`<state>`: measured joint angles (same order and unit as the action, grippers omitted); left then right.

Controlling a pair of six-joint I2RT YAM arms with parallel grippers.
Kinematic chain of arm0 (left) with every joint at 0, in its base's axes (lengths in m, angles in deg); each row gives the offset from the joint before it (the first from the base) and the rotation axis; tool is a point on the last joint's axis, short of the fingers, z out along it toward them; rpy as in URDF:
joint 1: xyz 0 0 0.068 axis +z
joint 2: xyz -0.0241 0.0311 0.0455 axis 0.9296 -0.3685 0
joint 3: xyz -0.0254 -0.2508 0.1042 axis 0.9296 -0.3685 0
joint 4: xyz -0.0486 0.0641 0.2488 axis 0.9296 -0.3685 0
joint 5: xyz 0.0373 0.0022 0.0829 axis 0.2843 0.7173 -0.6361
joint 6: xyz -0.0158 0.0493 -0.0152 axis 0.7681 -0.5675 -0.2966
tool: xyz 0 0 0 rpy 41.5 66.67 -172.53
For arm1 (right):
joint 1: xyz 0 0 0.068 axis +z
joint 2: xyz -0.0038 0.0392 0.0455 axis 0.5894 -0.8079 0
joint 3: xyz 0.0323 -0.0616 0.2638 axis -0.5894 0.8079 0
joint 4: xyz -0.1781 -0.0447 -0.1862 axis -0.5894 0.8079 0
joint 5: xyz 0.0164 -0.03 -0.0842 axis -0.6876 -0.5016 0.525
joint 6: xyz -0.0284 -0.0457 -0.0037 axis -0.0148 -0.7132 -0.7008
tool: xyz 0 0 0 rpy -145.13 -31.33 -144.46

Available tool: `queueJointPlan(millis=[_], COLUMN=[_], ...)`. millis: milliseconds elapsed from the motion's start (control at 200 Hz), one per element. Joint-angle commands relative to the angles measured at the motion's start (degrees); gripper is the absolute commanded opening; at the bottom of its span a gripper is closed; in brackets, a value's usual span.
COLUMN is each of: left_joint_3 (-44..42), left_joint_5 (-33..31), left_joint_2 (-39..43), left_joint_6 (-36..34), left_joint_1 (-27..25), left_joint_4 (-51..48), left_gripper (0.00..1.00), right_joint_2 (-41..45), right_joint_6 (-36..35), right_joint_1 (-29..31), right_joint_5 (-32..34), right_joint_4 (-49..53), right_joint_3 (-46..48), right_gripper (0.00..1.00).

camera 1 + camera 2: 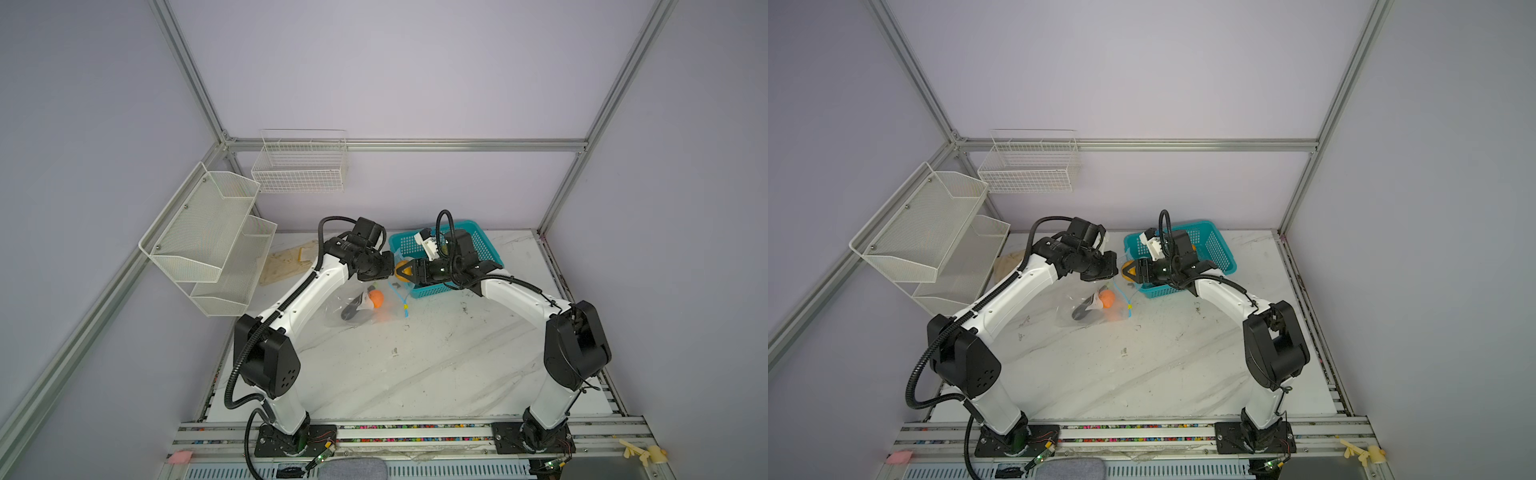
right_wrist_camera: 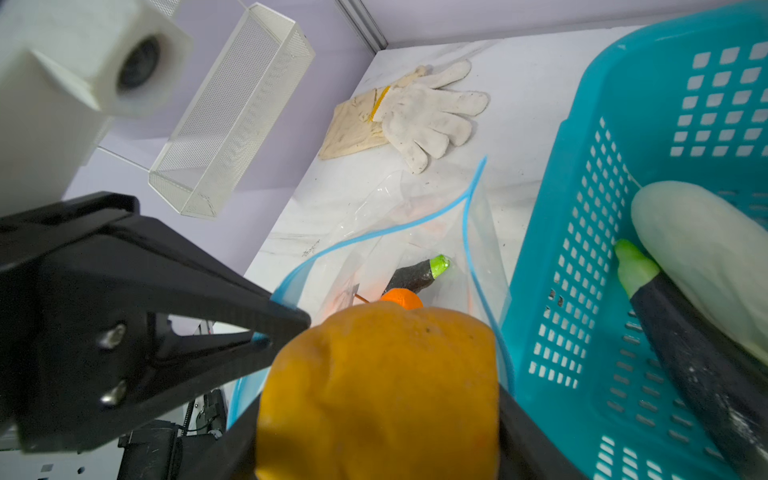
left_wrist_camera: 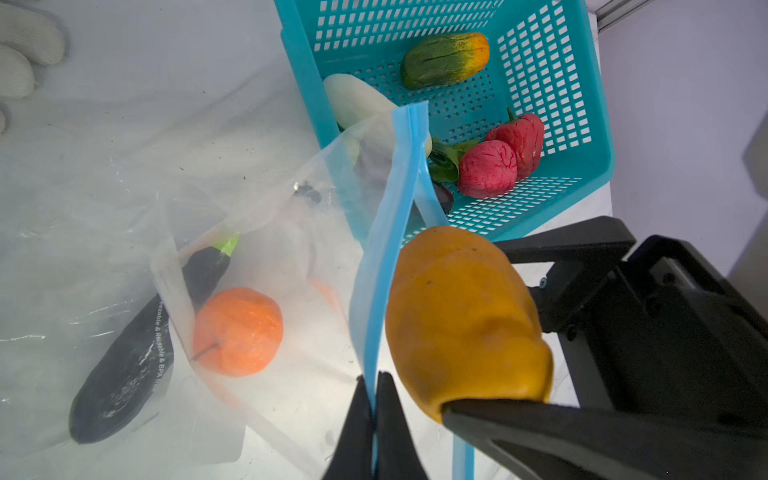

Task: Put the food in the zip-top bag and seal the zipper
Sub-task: 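Lower the mango into the bag and open the right gripper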

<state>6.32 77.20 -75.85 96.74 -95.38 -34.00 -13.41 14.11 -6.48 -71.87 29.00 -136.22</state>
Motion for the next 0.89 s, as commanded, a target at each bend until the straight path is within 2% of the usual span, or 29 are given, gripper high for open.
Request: queueJointPlan(millis=[0, 565, 890], left_joint_3=[1.52, 1.19, 1.07], left_joint_5=[0.47, 0.3, 0.21], left_joint_2=[1.55, 1.9, 2.08], left_joint_6=[0.84, 0.65, 0.71], left_joint_1=[0.3, 0.29, 0.26], left_joint_4=[1.9, 1.83, 1.85], left_gripper=[0.0, 0.0, 0.0], right_joint_2=[-1.2, -1.32, -1.05], right_joint_6=[-1.93, -2.39, -2.49], right_joint_1=[0.91, 1.73, 1.84], right_joint_5=[1.24, 3.25, 3.92], right_joint_4=[2.18, 3.35, 3.91], right_joint_3=[-1.43, -2.92, -3.43], right_gripper=[0.71, 0.85, 0.87])
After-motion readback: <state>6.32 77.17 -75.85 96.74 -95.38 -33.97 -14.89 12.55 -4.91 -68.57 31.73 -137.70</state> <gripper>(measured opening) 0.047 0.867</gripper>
